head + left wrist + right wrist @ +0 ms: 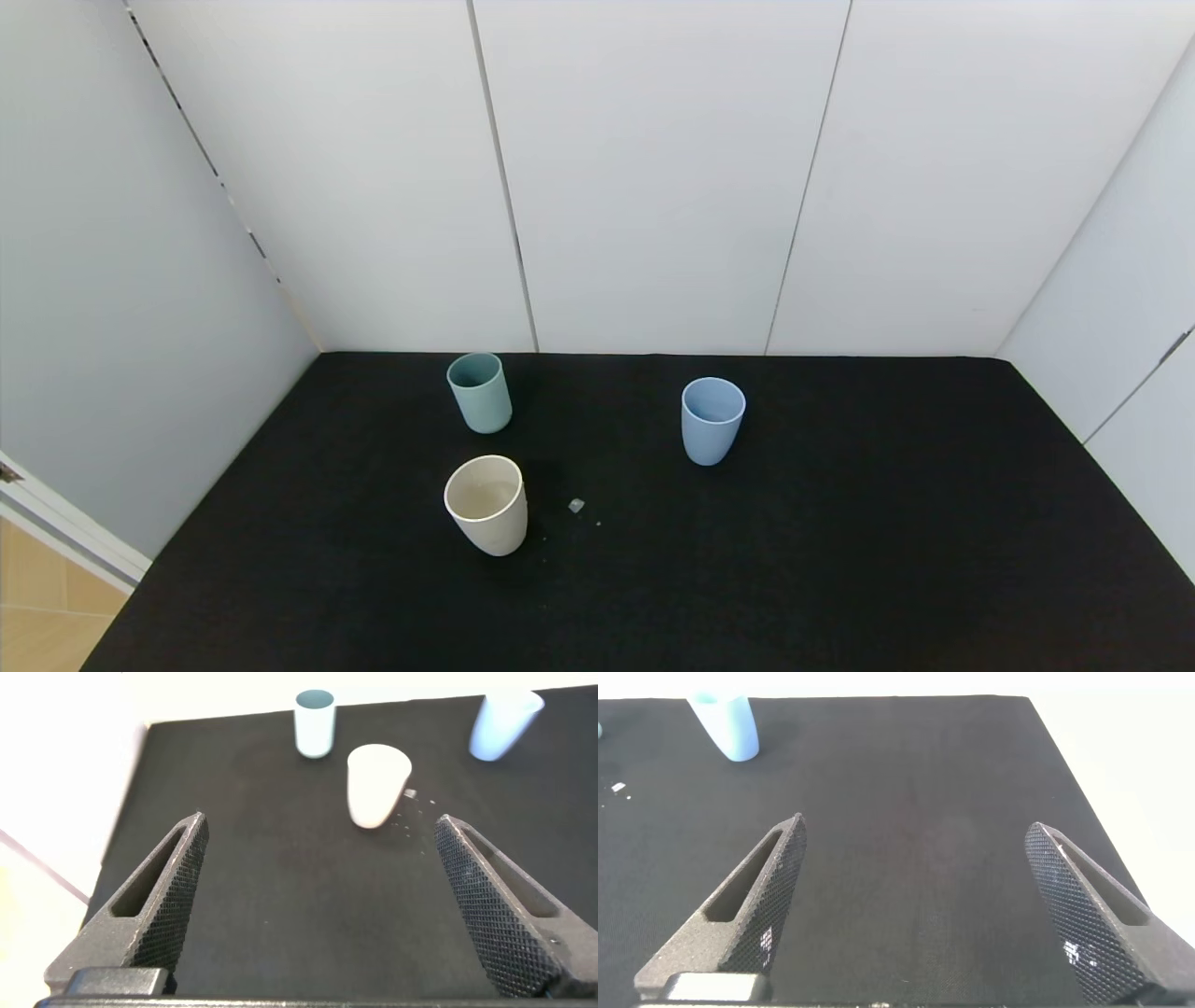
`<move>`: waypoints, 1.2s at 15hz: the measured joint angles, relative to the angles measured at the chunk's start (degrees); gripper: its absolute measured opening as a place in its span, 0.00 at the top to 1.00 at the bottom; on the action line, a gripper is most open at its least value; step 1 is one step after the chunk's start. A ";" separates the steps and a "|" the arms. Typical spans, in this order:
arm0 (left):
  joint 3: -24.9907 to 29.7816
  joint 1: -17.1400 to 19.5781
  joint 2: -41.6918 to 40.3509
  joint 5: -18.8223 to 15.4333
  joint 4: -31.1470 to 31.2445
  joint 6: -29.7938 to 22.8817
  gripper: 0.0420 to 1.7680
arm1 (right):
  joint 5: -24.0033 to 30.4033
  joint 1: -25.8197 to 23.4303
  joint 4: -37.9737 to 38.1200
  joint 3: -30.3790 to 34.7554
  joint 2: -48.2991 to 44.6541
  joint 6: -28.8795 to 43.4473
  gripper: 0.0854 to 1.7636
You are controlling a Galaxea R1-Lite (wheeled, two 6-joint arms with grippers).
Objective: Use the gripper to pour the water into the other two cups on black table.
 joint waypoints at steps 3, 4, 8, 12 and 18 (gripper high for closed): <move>3.06 -1.40 -3.56 0.96 -0.44 0.20 0.03 | 0.00 0.00 0.00 0.00 0.00 0.00 0.03; 3.94 -1.84 -5.21 0.63 -0.23 0.48 0.03 | 0.00 0.00 0.00 0.00 0.00 0.00 0.03; 8.66 -2.84 -12.32 1.29 0.07 1.96 0.03 | 0.00 0.00 0.00 0.00 0.00 0.00 0.03; 10.75 -2.94 -14.45 7.52 -1.08 3.83 0.03 | -0.02 0.00 0.00 0.00 0.00 0.00 0.03; 11.43 -2.94 -14.70 10.13 -2.01 -6.33 0.03 | 0.00 0.00 0.02 0.00 0.00 0.00 0.03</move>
